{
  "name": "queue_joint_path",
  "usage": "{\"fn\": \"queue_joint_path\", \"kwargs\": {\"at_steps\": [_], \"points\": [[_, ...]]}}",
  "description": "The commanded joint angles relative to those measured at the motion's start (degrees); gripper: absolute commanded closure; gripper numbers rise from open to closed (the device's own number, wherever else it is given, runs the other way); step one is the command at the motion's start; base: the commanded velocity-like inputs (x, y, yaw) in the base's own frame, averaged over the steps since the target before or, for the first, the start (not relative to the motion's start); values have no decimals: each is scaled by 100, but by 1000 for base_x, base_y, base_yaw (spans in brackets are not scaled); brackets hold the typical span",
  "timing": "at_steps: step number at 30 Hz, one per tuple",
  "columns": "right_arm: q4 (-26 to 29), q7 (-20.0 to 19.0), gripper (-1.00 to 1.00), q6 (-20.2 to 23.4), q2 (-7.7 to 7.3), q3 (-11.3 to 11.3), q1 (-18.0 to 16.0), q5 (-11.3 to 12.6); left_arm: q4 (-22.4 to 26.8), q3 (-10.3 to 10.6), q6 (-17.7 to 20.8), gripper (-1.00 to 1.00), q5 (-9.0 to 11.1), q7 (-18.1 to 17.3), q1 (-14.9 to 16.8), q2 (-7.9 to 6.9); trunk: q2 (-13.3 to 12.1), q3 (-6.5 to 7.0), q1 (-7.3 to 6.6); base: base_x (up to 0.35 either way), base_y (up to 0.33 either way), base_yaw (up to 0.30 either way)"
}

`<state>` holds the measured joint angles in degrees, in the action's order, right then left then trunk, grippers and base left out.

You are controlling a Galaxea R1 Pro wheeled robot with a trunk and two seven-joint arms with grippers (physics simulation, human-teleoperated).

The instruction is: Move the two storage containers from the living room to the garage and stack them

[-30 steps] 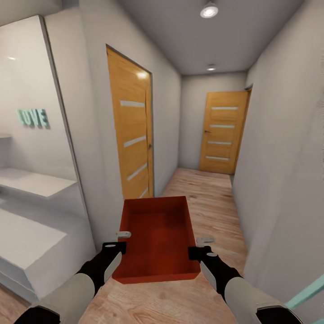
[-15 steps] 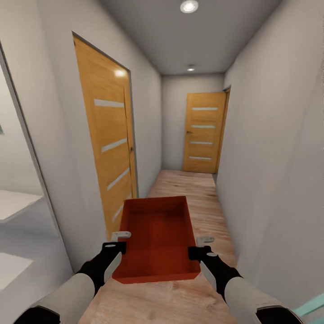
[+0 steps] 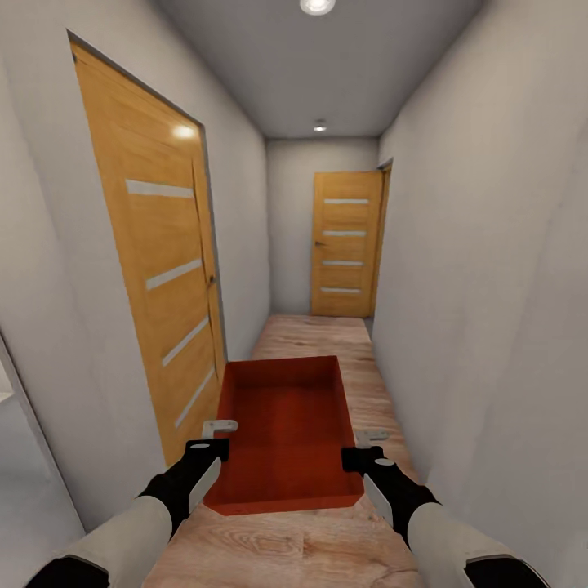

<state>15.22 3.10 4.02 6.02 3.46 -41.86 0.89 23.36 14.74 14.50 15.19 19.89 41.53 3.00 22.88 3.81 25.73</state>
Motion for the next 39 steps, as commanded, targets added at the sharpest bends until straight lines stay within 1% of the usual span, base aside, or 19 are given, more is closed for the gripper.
{"fn": "queue_joint_path", "kwargs": {"at_steps": [1,22,26,35,39], "points": [[-10,65,100,37,-4,118,2,108,28,116,-457,100,54,76,4,-10,4,-2,5,319,95,-35],[-10,61,100,42,-6,119,0,104,28,116,-457,100,54,76,4,-10,4,-1,5,319,95,-6],[-10,66,100,59,-4,119,2,104,28,116,-457,100,54,76,4,-10,4,-1,5,319,95,-186],[-10,65,100,64,-4,118,1,104,28,116,-457,100,54,76,4,-10,4,-1,5,319,95,-278],[-10,60,100,56,-4,120,-1,104,28,116,-457,100,54,77,4,-10,4,-1,5,319,95,-76]]}}
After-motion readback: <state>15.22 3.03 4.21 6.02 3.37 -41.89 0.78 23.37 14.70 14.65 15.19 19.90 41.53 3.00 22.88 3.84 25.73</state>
